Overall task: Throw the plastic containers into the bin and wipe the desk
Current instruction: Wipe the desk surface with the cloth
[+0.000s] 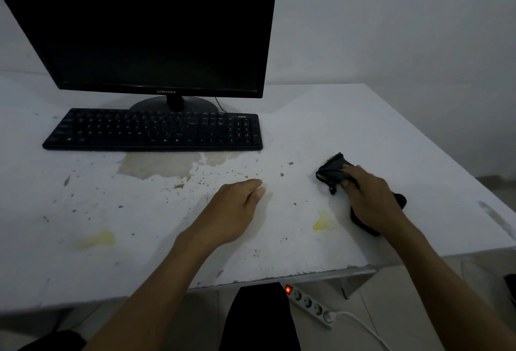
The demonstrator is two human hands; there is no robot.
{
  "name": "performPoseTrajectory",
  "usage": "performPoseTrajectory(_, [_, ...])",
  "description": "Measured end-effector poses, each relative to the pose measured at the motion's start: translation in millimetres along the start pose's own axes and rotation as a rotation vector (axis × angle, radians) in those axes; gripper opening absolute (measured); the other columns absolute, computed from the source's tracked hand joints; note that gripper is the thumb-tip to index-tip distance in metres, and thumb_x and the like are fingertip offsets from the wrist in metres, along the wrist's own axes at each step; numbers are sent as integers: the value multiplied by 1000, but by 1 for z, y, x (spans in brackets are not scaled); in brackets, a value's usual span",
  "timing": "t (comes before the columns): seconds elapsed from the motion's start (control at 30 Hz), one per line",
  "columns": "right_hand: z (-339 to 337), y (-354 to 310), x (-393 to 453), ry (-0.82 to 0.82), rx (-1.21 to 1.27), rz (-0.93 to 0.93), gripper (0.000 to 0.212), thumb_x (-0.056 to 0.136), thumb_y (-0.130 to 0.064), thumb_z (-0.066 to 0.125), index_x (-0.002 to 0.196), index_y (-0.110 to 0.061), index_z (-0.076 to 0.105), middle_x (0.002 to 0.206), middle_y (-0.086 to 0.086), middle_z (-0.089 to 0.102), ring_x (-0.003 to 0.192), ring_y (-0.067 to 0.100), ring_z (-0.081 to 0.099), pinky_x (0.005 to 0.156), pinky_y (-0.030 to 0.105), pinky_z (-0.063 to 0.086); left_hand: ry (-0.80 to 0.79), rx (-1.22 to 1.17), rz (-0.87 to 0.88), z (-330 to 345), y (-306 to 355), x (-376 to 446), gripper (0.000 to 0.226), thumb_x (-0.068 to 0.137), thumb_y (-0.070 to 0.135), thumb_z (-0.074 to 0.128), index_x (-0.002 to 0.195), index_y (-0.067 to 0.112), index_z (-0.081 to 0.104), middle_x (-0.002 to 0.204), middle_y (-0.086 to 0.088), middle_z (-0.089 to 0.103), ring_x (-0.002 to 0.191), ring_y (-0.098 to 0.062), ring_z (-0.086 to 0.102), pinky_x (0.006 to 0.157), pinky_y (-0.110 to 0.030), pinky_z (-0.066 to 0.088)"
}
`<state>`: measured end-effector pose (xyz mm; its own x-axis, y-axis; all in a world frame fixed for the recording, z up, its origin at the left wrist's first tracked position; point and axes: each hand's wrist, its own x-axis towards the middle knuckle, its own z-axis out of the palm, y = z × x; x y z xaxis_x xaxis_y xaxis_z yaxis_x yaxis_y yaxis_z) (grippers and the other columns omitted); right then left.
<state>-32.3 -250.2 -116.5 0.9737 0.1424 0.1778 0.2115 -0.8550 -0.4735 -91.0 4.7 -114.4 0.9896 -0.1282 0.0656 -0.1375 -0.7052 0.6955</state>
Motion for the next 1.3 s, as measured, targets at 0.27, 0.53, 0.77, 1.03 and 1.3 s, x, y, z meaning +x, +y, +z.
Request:
performPoseTrajectory(0.27, [-8,9,-27,-58,-35,-34,38,95,-3,44,132,-11,49,140,8,46,132,27,39,112,36,24,2,-19,-16,6,-8,2,43,100,35,33,138,18,42,144,2,42,133,-11,37,105,-18,22])
performPoseTrajectory(0.53, [17,-10,-2,-31,-59,14,37,95,-6,40,132,-9,49,137,16,47,123,35,45,108,40,30,19,-4,1,2,-10,0,42,100,33,33,137,18,43,143,2,44,131,-11,39,101,-14,22])
performPoseTrajectory(0.77, [7,-2,-16,52,-28,67,35,93,-1,43,127,-4,53,125,18,57,108,37,55,93,34,40,13,-8,8,4,-7,-1,42,100,33,34,139,18,41,144,3,42,132,-11,37,101,-14,20])
performPoseTrajectory(1.03, [16,-11,-16,18,-11,37,38,94,-1,42,131,-6,49,139,13,46,130,33,39,108,38,30,14,-6,7,4,-10,-1,42,99,33,35,139,19,41,145,3,41,134,-10,36,103,-15,19])
performPoseTrajectory(1.3, [15,-7,-2,40,-12,60,37,92,3,41,127,-4,52,128,19,54,112,38,52,96,38,42,19,-20,7,6,-9,-1,42,99,32,35,139,19,40,145,3,40,134,-10,35,107,-18,21])
